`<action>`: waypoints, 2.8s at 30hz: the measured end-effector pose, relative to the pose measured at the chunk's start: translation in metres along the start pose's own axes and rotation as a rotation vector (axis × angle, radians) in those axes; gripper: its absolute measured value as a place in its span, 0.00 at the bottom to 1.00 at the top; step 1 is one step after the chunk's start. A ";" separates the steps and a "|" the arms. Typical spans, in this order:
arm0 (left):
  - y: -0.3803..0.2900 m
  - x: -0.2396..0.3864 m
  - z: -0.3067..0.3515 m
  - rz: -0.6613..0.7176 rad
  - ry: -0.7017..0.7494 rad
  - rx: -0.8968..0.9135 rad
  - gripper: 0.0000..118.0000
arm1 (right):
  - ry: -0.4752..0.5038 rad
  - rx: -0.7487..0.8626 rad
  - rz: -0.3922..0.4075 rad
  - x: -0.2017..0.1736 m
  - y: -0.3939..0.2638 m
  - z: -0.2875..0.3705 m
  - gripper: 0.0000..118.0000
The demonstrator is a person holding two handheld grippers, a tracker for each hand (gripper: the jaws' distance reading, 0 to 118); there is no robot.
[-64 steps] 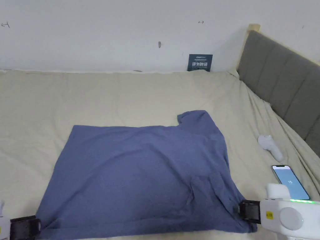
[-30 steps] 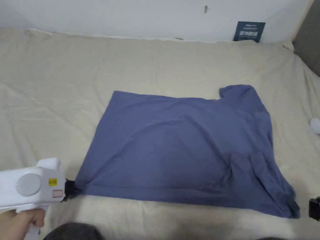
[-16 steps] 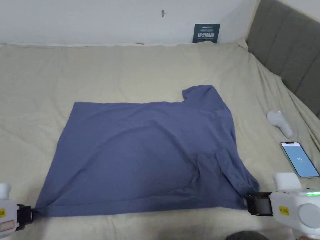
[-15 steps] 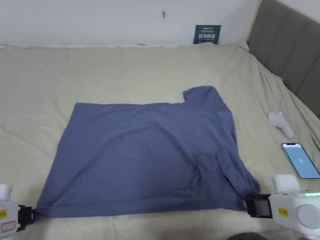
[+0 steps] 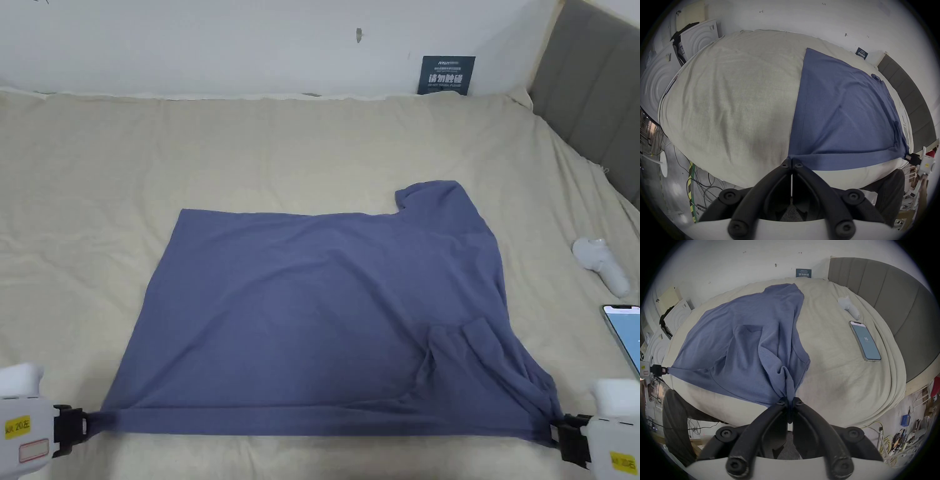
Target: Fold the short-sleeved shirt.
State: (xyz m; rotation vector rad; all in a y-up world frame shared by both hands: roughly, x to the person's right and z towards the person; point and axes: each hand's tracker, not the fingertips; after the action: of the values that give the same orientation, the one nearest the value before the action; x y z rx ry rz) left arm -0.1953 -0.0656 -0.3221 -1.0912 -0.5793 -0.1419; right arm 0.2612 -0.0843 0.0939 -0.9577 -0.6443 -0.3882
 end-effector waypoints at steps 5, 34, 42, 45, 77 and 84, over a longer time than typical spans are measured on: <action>0.026 0.008 0.009 -0.017 -0.011 0.051 0.00 | -0.003 0.039 0.004 -0.001 0.027 0.010 0.03; 0.209 0.060 -0.145 -0.044 0.071 0.060 0.89 | -0.033 -0.047 -0.353 0.005 0.208 -0.112 0.79; 0.161 0.028 -0.111 -0.016 0.093 0.006 0.66 | -0.105 0.015 -0.247 0.003 0.153 -0.067 0.88; 0.146 0.019 -0.076 0.005 0.045 0.017 0.00 | -0.069 0.015 -0.157 -0.005 0.123 -0.053 0.33; 0.135 0.044 -0.111 0.014 0.028 -0.055 0.05 | 0.005 -0.065 -0.322 -0.001 0.126 -0.104 1.00; 0.136 0.041 -0.113 0.022 0.007 -0.066 0.05 | 0.066 -0.064 -0.237 -0.012 0.131 -0.112 0.08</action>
State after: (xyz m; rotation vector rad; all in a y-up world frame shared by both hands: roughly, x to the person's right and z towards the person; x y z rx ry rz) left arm -0.0658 -0.0930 -0.4463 -1.1603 -0.5593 -0.1462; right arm 0.3640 -0.1098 -0.0424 -0.9280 -0.6904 -0.6515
